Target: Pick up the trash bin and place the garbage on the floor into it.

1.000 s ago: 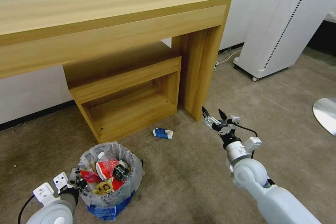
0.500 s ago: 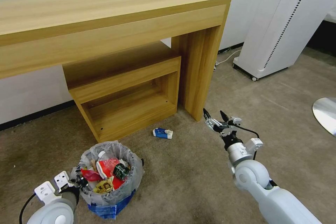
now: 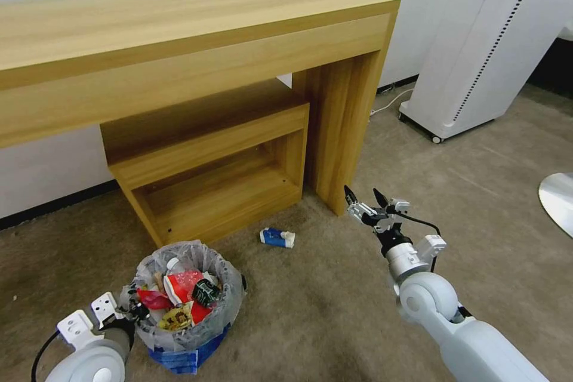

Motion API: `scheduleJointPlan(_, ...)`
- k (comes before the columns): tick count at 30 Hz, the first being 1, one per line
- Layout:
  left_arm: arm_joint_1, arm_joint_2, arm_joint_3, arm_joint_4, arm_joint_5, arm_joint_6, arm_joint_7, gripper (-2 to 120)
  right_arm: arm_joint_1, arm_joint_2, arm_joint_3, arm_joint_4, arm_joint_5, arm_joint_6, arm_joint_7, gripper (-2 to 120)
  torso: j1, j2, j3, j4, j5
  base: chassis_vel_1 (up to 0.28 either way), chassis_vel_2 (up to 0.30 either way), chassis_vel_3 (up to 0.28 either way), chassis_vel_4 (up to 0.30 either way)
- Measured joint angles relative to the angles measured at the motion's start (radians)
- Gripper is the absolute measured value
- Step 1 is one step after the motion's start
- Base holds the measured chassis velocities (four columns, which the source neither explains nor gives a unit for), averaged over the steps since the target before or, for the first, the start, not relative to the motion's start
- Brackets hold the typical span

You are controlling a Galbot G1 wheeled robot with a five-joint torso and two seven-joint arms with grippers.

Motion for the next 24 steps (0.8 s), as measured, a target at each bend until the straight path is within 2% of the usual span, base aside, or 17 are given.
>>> scheduleJointPlan(5,-0.001,-0.001,0.001,0.002,0.001,-0.001,0.001,0,0.001,0.001,-0.006,-0.002,-0.008,0.004,-0.004,100,0.0,0.0,0.0,0.0,0.0002,-0.192,0.177,0.186,-0.173)
scheduleJointPlan(9,-0.003,-0.001,0.001,0.004,0.001,-0.001,0.001,0,0.001,-0.003,-0.022,-0.003,-0.014,0.009,-0.012,100,0.0,0.0,0.0,0.0,0.0003,-0.075,0.089,0.049,-0.075)
scheduleJointPlan(12,-0.005,-0.001,0.002,0.009,0.001,0.0,0.001,0,0.007,-0.014,-0.045,0.009,-0.003,-0.017,-0.003,100,0.0,0.0,0.0,-0.0001,0.0002,0.0,0.0,0.0,0.0)
scheduleJointPlan(15,-0.008,-0.003,0.004,0.014,0.003,0.0,0.002,0,0.043,-0.037,-0.113,0.035,0.05,-0.112,0.061,100,0.0,0.0,0.0,-0.0002,0.0002,0.0,0.0,0.0,0.0)
scheduleJointPlan(16,-0.008,-0.003,0.004,0.014,0.003,0.0,0.002,0,0.043,-0.037,-0.113,0.035,0.05,-0.112,0.061,100,0.0,0.0,0.0,-0.0002,0.0002,0.0,0.0,0.0,0.0)
scheduleJointPlan(19,-0.01,-0.004,0.005,0.014,0.004,-0.001,0.002,0,0.125,-0.052,-0.226,0.086,0.225,-0.347,0.324,100,0.0,0.0,0.0,0.0,0.0,0.0,0.0,0.0,0.0)
scheduleJointPlan(20,-0.01,-0.004,0.005,0.014,0.004,-0.001,0.002,0,0.125,-0.052,-0.226,0.086,0.225,-0.347,0.324,100,0.0,0.0,0.0,0.0,0.0,0.0,0.0,0.0,0.0)
scheduleJointPlan(22,-0.009,-0.004,0.005,0.01,0.004,-0.001,0.002,0,0.177,-0.036,-0.279,0.093,0.38,-0.48,0.492,100,0.0,0.0,0.0,0.0,0.0002,0.0,0.0,0.0,0.0)
scheduleJointPlan(24,-0.008,-0.004,0.004,0.009,0.004,-0.001,0.002,0,0.19,-0.029,-0.289,0.088,0.415,-0.51,0.527,100,0.0,0.0,0.0,0.0001,0.0004,0.0,0.0,0.0,0.0)
